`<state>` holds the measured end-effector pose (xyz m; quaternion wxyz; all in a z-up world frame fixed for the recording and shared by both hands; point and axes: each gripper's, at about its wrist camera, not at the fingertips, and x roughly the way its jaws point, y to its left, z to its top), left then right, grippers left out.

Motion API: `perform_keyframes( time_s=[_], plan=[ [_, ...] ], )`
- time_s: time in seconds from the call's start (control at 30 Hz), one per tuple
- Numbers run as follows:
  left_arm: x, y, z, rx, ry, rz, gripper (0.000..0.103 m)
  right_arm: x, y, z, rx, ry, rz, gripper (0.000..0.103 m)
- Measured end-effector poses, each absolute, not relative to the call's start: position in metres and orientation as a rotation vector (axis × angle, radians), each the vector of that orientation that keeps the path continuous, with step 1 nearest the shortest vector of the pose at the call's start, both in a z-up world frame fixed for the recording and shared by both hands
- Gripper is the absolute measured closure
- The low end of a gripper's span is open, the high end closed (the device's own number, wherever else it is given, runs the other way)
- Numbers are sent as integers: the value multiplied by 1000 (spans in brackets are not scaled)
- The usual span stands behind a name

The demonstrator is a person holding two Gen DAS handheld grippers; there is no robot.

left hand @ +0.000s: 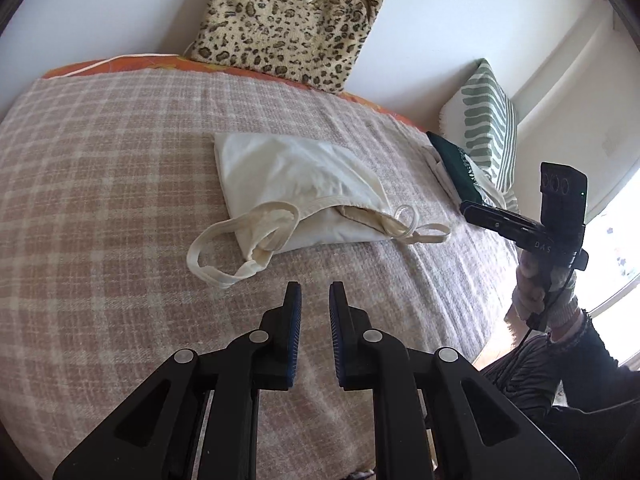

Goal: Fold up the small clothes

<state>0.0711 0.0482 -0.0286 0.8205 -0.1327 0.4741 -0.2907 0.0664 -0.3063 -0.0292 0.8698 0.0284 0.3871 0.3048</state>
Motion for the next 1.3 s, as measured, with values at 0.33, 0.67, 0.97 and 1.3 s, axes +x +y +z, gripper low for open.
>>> perform_keyframes(
  time_s=[0.33, 0.67, 0.97, 1.3],
  plan=[
    [125, 38, -9, -317, 867, -499, 91, 108, -279, -38, 161, 803, 669, 82],
    [163, 6, -71, -238, 1010, -505, 91, 140, -242, -81, 103, 909, 690, 84],
    [142, 16, -87, -189, 1084, -525, 91, 123, -247, -110, -44, 1026, 681, 84],
    [155, 54, -45, -280, 960, -434, 81, 118, -293, -81, 90, 991, 659, 72]
  ],
)
